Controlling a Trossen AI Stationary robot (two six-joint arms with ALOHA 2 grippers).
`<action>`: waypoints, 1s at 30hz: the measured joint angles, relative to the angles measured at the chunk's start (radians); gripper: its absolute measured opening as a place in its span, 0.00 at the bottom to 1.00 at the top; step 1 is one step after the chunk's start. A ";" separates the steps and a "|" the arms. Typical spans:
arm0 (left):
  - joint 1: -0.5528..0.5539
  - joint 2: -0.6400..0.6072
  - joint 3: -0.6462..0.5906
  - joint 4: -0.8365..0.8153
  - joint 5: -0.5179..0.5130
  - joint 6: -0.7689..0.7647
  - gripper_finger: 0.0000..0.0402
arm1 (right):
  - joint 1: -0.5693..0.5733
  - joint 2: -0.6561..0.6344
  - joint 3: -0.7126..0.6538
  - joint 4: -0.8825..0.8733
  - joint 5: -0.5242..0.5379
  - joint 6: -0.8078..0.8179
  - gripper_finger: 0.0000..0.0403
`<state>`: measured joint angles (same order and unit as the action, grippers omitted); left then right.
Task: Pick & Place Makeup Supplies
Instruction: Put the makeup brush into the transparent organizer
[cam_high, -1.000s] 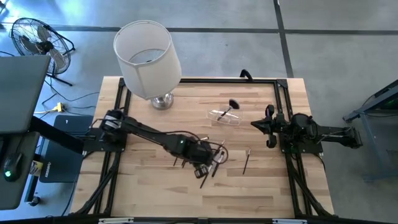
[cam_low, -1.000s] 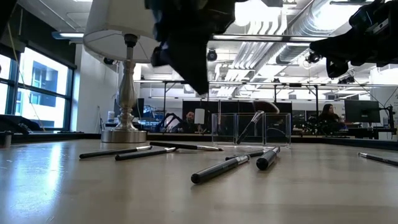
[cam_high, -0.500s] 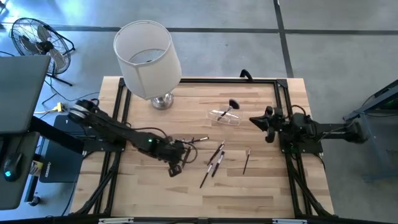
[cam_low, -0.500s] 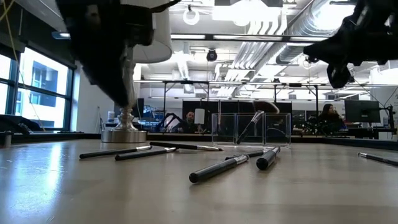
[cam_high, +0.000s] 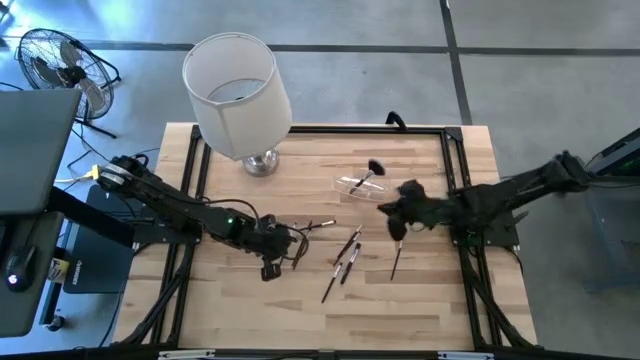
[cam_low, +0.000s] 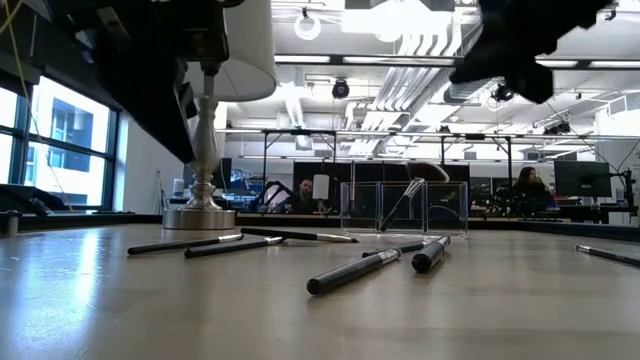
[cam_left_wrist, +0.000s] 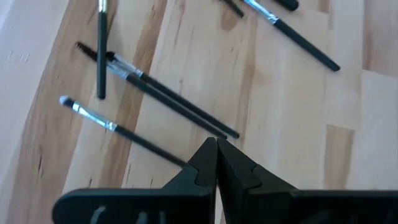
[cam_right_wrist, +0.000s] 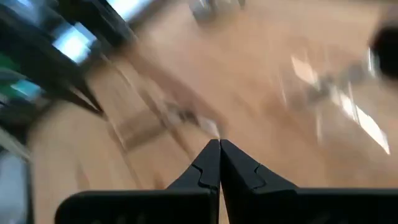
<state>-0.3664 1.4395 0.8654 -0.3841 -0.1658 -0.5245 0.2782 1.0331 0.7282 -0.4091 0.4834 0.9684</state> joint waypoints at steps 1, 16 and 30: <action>0.000 0.000 0.000 0.004 -0.001 0.008 0.00 | 0.005 0.052 0.058 -0.113 -0.042 0.079 0.00; 0.000 0.000 0.000 0.030 -0.002 0.084 0.00 | 0.201 0.565 0.471 -0.776 -0.301 0.771 0.00; 0.000 0.000 0.000 0.030 0.026 0.113 0.00 | 0.199 0.690 0.408 -0.693 -0.441 0.969 0.00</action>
<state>-0.3660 1.4395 0.8654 -0.3538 -0.1398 -0.4118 0.4775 1.7231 1.1362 -1.1019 0.0419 1.9377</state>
